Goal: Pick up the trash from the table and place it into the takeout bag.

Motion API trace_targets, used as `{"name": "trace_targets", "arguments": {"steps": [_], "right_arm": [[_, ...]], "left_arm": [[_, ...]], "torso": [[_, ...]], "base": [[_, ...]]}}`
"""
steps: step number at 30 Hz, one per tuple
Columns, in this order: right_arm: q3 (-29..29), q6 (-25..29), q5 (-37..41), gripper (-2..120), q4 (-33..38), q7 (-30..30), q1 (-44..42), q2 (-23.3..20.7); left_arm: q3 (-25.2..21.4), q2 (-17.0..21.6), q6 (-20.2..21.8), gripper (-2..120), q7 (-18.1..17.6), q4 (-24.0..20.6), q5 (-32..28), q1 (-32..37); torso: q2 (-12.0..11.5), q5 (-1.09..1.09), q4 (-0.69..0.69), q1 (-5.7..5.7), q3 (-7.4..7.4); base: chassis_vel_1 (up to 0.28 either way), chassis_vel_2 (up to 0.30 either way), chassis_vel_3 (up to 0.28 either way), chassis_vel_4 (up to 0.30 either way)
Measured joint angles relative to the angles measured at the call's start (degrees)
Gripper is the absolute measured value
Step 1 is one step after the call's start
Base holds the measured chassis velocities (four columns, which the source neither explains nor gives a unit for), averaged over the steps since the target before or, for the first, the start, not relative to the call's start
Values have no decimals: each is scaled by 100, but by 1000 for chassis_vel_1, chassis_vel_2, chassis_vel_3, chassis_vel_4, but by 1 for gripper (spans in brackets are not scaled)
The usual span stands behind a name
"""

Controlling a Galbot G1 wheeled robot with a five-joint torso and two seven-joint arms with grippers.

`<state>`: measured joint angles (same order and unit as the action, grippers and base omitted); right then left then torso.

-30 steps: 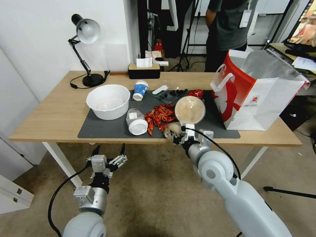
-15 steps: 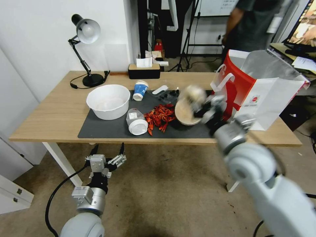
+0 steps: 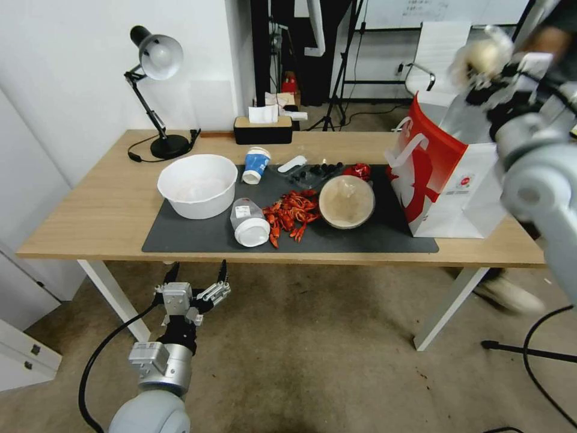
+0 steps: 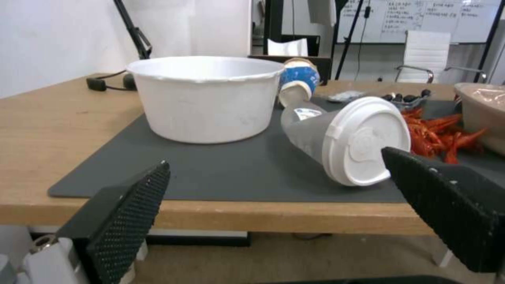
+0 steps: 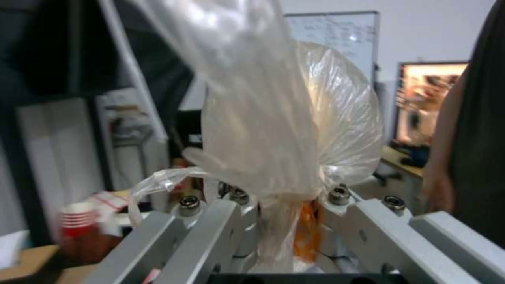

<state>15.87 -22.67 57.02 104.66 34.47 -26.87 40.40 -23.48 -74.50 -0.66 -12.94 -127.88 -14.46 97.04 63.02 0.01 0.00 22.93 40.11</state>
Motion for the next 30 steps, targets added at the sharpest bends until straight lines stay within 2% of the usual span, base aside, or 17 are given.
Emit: {"name": "trace_targets", "arguments": {"steps": [5,7,8,10,14,16,17,19,20,22,25,28,30], "right_arm": [[-34,-342,43,8,-197,291,16,29],[-34,-712,32,14,-211,355,-62,25],[-34,-712,32,14,-211,355,-62,25],[-40,-921,-32,24,-162,349,-80,10],[-48,-1020,-115,30,-114,317,-80,-7],[-58,-1153,-273,44,-14,271,-74,-37],[-58,-1153,-273,44,-14,271,-74,-37],[-65,-1299,-498,58,58,222,-24,-97],[-65,-1299,-498,58,58,222,-24,-97],[-67,-1383,-526,68,87,206,4,-154],[-67,-1411,-527,73,96,203,6,-171],[-65,-1444,-527,89,97,198,-1,-186],[-63,-1444,-525,94,97,193,-12,-186]], "left_arm": [[-2,14,-1,100,0,-8,-2,-9],[-2,21,-3,100,1,-8,-4,-13],[-2,21,-3,100,1,-8,-4,-13],[2,28,-3,100,0,-8,-5,-17],[3,32,-4,100,0,-12,-7,-19],[3,41,-4,100,0,-25,-13,-22],[3,41,-4,100,0,-25,-13,-22],[2,77,-12,100,-1,-30,-25,-33],[2,77,-12,100,-1,-30,-25,-33],[2,101,-32,100,-1,-32,-40,-49],[6,107,-36,100,-1,-32,-48,-61],[24,124,-38,100,-2,-15,-88,-104],[27,131,-38,100,-3,-9,-100,-118]], "torso": [[0,0,0,0,0],[0,1,-1,0,0],[0,1,-1,0,0],[0,-1,-1,0,0],[1,-1,0,-1,0],[1,-1,0,-1,0],[1,-1,0,-1,0],[1,-1,0,-2,-1],[1,-1,0,-2,-1],[1,-1,0,-1,-1],[1,-1,-1,-2,-1],[1,-1,0,-1,-1],[1,-1,0,-2,-1]], "base": [[0,0,0,0],[0,0,0,0],[0,0,0,0],[0,0,0,0],[0,0,0,0],[0,0,0,0],[0,0,0,0],[0,0,0,0],[0,0,0,0],[0,0,0,0],[0,0,0,0],[0,0,0,0],[0,0,0,0]]}}
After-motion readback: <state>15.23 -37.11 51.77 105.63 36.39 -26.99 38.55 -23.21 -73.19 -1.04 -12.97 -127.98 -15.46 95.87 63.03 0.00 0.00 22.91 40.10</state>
